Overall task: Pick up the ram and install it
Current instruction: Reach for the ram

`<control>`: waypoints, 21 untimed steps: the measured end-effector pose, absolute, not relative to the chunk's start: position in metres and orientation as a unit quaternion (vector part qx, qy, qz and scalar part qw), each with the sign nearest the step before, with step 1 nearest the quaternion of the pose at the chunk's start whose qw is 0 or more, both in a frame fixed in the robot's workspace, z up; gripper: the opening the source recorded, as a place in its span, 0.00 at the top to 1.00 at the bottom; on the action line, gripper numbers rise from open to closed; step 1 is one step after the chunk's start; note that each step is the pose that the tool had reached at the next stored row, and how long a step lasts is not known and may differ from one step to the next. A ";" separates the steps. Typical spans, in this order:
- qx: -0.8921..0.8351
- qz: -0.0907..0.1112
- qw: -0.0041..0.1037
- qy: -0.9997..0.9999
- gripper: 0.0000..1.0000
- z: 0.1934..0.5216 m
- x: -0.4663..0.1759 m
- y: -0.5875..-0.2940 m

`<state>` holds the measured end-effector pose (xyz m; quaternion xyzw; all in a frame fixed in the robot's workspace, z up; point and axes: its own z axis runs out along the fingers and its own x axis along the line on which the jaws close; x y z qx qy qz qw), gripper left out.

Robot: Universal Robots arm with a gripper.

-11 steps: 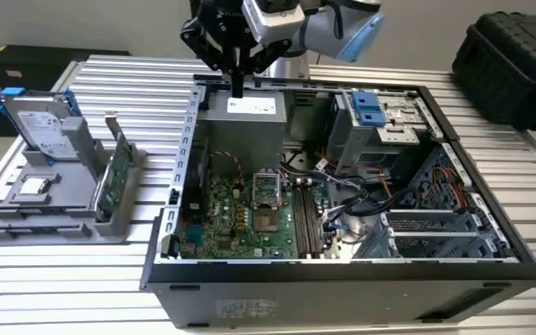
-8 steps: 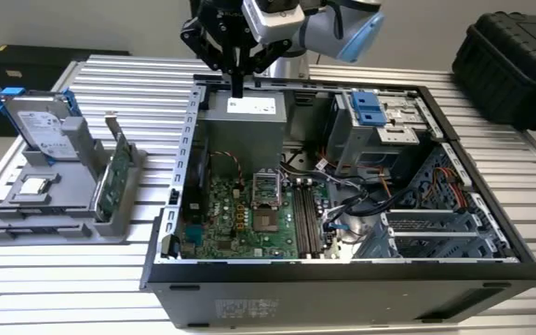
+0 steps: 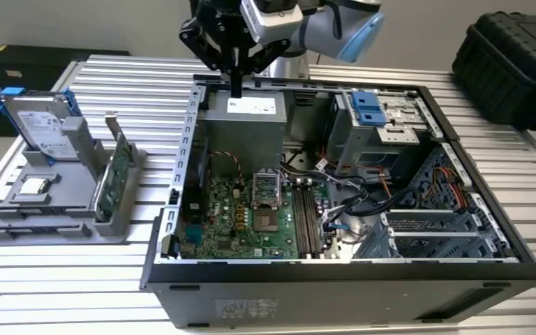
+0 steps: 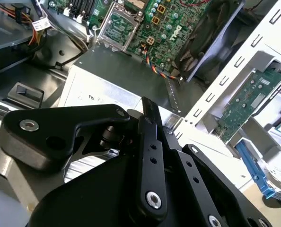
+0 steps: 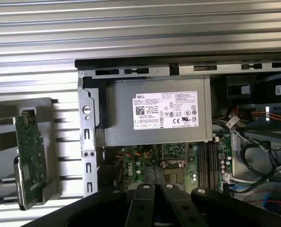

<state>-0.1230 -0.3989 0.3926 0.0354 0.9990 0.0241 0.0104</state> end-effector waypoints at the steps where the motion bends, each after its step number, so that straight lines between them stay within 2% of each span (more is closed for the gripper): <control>1: 0.035 0.024 0.010 0.999 1.00 0.393 -0.124 -0.399; 21: 0.035 0.024 0.010 0.999 1.00 0.393 -0.142 -0.399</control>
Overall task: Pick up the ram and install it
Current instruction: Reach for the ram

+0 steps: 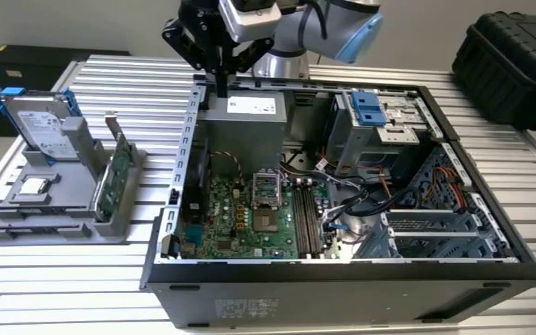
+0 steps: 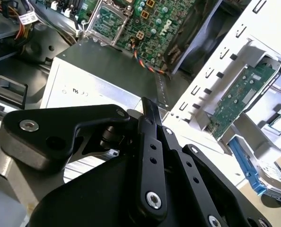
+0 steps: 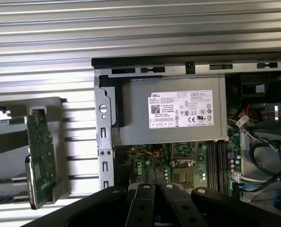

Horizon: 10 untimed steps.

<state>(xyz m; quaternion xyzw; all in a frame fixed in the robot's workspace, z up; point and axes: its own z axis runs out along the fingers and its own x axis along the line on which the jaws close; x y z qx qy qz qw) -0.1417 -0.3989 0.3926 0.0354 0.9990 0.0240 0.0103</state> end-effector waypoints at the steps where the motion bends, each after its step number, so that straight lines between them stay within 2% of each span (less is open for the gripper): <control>1: 0.035 0.024 0.010 0.999 1.00 0.393 -0.143 -0.399; 10: 0.035 0.024 0.010 0.999 1.00 0.393 -0.150 -0.399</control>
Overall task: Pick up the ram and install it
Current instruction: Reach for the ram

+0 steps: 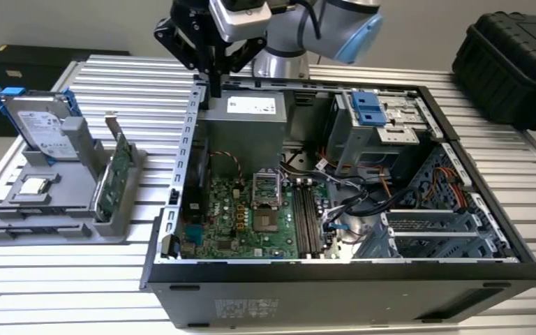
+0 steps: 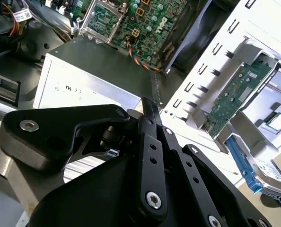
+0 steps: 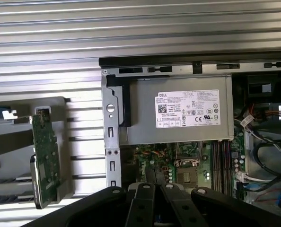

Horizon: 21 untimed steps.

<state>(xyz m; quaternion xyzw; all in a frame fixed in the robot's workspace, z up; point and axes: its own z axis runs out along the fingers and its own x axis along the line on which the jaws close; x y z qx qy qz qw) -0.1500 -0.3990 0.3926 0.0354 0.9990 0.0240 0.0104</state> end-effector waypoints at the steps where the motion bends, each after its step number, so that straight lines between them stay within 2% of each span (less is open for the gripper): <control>1: 0.035 0.024 0.010 0.999 1.00 0.393 -0.151 -0.399; 21: 0.035 0.024 0.010 0.999 1.00 0.393 -0.166 -0.399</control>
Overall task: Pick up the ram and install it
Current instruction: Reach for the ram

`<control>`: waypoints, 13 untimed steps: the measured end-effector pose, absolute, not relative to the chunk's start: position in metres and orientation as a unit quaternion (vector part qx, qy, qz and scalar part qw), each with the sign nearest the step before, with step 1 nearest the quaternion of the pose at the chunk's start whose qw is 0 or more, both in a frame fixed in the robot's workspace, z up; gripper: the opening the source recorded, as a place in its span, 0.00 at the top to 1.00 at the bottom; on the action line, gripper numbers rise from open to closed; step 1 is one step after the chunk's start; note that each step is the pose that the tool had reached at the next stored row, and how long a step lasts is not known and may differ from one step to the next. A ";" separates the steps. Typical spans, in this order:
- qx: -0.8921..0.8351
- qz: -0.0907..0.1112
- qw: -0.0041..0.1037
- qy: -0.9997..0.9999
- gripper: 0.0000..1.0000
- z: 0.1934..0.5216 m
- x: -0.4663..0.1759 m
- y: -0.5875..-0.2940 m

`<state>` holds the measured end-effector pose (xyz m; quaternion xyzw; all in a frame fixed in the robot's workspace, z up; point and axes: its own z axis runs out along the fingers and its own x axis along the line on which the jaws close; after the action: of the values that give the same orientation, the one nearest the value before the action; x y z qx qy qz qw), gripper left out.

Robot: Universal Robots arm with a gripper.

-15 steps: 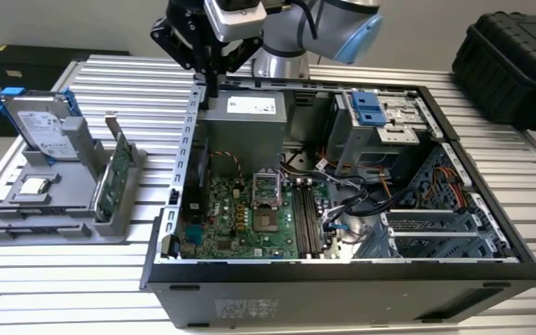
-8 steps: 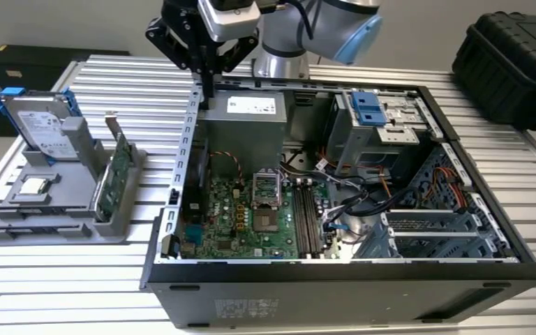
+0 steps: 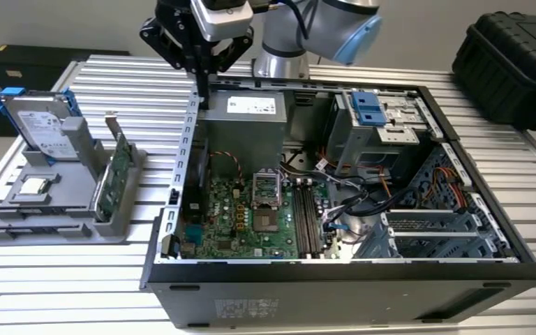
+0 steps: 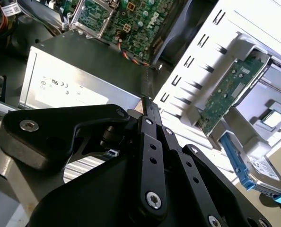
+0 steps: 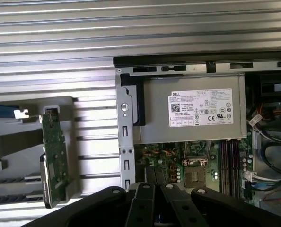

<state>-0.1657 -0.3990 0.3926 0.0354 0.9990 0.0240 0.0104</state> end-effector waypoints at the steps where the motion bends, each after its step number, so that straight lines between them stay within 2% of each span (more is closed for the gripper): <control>1: 0.035 0.024 0.010 0.999 1.00 0.393 -0.166 -0.399; 13: 0.035 0.024 0.010 0.999 1.00 0.393 -0.175 -0.399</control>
<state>-0.1747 -0.3990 0.3926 0.0354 0.9990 0.0240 0.0104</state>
